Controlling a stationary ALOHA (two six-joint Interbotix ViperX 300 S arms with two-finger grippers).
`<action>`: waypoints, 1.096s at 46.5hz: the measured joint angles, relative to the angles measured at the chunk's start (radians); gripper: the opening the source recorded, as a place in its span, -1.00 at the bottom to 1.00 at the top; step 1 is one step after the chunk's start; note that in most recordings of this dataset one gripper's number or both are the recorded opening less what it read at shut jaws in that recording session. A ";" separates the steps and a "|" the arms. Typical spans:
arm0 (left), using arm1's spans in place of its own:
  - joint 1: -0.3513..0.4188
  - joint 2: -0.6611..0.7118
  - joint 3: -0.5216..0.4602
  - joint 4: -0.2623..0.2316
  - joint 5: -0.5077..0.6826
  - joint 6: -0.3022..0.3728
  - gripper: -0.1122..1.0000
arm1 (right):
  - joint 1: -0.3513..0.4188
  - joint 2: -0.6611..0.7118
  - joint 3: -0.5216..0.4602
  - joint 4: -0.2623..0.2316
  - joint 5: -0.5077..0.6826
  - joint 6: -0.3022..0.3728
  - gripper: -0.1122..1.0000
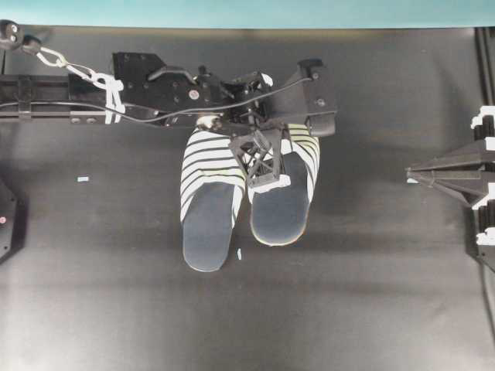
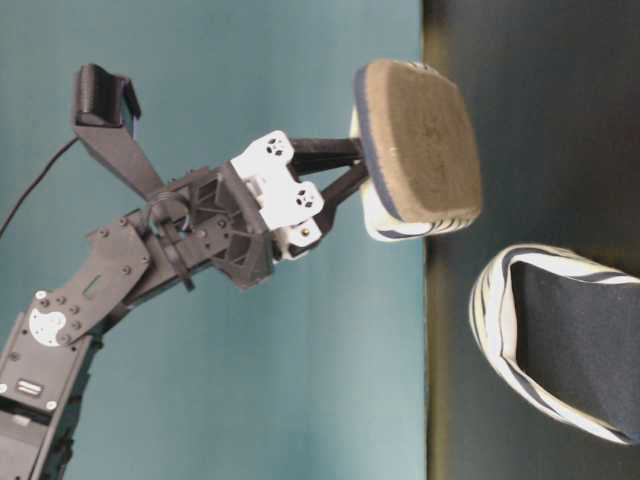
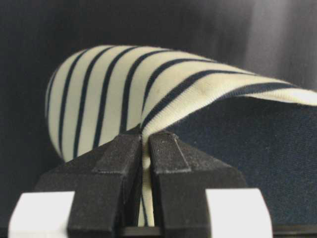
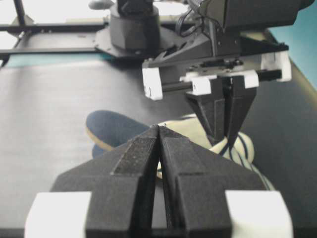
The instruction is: Arrange the slippers with the left arm.
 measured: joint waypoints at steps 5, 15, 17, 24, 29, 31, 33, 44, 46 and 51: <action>0.000 0.032 0.006 -0.002 0.000 -0.018 -0.77 | 0.002 0.000 0.000 0.000 0.000 0.000 -0.79; -0.003 0.075 0.015 -0.002 -0.002 -0.037 -0.77 | 0.002 0.000 0.002 0.000 0.000 0.000 -0.79; -0.003 0.078 0.017 -0.002 -0.002 -0.040 -0.77 | 0.002 0.000 0.003 0.002 0.002 0.000 -0.79; -0.003 0.081 0.020 -0.002 -0.003 -0.041 -0.77 | 0.002 0.000 0.005 0.000 0.002 0.000 -0.79; -0.005 0.083 0.025 -0.002 -0.002 -0.041 -0.77 | 0.002 0.000 0.006 0.000 0.000 0.000 -0.79; -0.003 0.083 0.028 -0.002 -0.002 -0.041 -0.77 | 0.000 0.000 0.006 0.000 0.000 0.000 -0.79; -0.005 0.083 0.031 -0.002 -0.002 -0.040 -0.77 | 0.002 0.000 0.006 0.002 0.000 0.000 -0.79; -0.012 0.084 0.041 -0.002 -0.006 -0.041 -0.77 | 0.002 0.000 0.009 0.000 0.000 0.000 -0.79; -0.014 0.084 0.041 -0.002 -0.006 -0.041 -0.77 | 0.002 0.000 0.009 0.002 0.000 -0.002 -0.79; -0.017 0.084 0.041 -0.002 -0.006 -0.043 -0.76 | 0.002 0.000 0.009 0.000 0.000 0.000 -0.79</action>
